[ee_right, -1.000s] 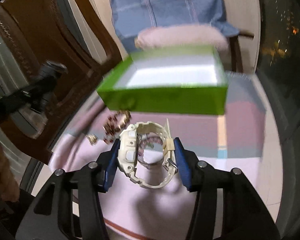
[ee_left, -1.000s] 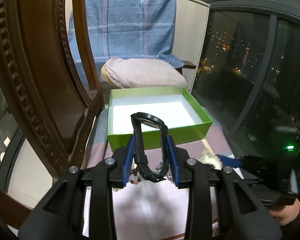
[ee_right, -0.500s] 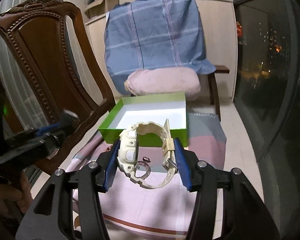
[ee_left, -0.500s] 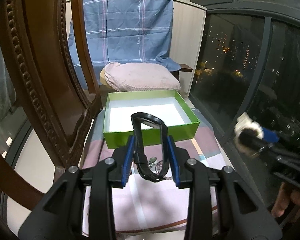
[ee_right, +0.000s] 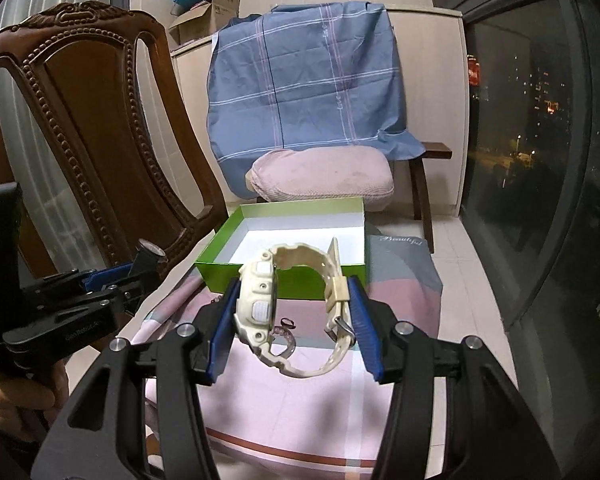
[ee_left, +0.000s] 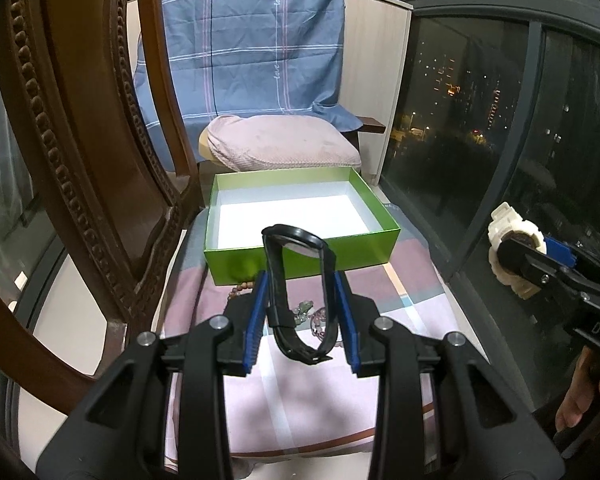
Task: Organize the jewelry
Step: 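Lift the black watch with the left tool while the right tool holds the white watch, then lower both watches into the green box and open both tools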
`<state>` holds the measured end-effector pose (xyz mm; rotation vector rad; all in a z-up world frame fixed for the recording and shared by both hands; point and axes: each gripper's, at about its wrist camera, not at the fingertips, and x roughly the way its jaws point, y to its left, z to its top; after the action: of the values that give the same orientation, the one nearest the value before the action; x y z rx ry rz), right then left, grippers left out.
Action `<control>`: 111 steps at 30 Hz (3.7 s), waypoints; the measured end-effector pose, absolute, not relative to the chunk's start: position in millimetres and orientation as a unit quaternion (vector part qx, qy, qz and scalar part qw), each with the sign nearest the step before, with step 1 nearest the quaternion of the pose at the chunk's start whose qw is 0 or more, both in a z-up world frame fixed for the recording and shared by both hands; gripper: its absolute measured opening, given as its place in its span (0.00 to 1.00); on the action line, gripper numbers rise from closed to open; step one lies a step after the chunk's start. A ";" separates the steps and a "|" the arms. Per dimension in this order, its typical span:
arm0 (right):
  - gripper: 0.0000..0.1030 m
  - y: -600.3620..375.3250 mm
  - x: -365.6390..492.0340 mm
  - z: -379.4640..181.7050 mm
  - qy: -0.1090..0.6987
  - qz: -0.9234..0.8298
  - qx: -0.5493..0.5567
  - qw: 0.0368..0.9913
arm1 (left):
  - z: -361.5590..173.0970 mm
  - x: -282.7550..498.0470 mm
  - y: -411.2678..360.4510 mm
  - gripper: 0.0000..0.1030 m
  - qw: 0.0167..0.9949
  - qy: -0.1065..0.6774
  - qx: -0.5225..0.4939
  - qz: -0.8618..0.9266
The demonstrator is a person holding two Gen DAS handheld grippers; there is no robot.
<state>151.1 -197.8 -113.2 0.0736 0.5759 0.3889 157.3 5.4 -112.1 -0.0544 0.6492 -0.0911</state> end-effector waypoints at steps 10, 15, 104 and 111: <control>0.51 -192.8 155.5 -116.9 0.287 0.191 0.035 0.938 | -115.5 160.1 5.4 0.32 0.944 0.326 -0.026 -0.046; 0.51 -191.8 159.7 -123.8 0.284 0.189 0.034 0.939 | -117.2 162.6 5.6 0.32 0.943 0.329 -0.025 -0.045; 0.78 -134.1 406.7 -156.5 0.374 0.163 0.075 0.910 | -156.2 417.3 65.3 0.88 0.881 0.468 -0.070 0.031; 0.91 -183.9 292.5 -100.6 0.289 0.169 0.071 0.940 | -108.4 287.7 62.6 0.94 0.924 0.382 -0.034 0.002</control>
<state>292.5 -183.9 -100.6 0.1459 0.5905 0.3446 287.7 62.6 -108.4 -0.0707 0.7833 0.0047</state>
